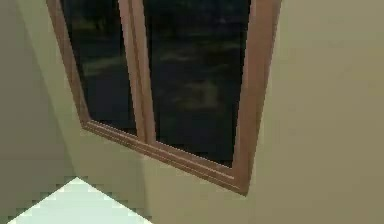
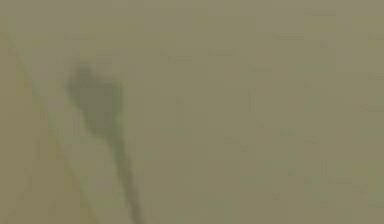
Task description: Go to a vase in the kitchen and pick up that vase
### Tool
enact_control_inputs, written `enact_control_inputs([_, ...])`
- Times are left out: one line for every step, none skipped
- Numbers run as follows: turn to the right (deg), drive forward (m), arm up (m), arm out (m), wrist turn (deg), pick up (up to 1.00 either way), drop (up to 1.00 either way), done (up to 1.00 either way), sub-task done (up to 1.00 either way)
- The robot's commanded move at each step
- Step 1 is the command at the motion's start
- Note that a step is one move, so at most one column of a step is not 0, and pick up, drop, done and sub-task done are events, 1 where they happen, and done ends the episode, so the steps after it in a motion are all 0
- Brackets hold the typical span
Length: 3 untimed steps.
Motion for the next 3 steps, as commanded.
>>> enact_control_inputs([-45.0,0.0,0.0,0.0,0.0,0.0,0.0,0.0,0.0])
enact_control_inputs([-9.0,0.0,0.0,0.0,0.0,0.0,0.0,0.0,0.0])
enact_control_inputs([0.0,0.15,0.0,0.0,0.0,0.0,0.0,0.0,0.0])
